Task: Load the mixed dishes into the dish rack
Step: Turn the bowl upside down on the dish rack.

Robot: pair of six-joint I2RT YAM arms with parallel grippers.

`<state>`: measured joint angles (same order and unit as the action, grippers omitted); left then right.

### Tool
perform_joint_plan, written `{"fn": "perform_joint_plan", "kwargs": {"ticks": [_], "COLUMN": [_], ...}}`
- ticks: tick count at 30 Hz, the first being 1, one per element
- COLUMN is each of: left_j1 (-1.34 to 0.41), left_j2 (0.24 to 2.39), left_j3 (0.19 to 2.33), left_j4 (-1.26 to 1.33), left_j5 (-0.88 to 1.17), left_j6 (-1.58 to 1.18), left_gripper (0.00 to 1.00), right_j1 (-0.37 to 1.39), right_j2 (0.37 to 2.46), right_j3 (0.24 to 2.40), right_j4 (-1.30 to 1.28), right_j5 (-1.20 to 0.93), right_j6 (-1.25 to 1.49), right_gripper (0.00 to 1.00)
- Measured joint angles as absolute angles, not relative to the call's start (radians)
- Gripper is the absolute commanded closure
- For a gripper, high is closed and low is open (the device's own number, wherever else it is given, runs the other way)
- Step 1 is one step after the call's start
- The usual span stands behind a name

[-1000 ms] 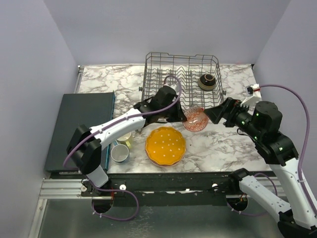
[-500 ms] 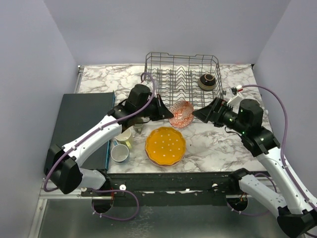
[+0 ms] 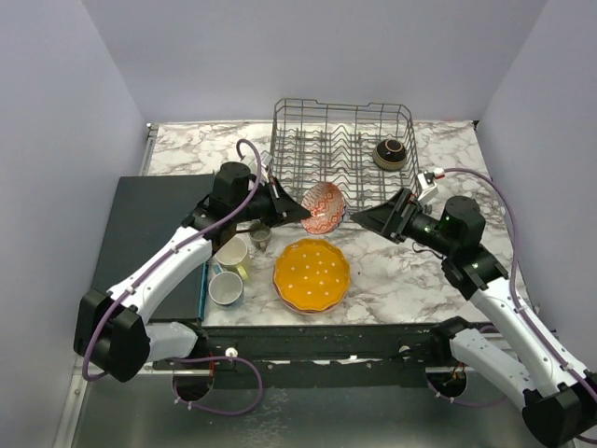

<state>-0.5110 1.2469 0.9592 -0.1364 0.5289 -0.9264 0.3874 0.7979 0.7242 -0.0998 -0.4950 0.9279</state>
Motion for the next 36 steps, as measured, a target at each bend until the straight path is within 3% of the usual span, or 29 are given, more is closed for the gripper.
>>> {"fn": "perform_joint_plan", "kwargs": {"ticks": [16,36], "left_j1": [-0.439,-0.438], "left_j2": [1.195,1.184], "left_j3": [0.880,0.876], "left_j4": [0.000,0.022], "left_j5": [0.658,0.680], "left_j6": [-1.024,-1.041], "left_gripper": [1.00,1.00], "right_j1": [0.395,0.443], "right_j2": [0.865,0.927], "right_j3": [0.607,0.611], "right_j4": [0.297,0.395], "right_j5": [-0.590,-0.593], "right_j6": [1.148,1.180], "right_gripper": [0.00,0.00]}}
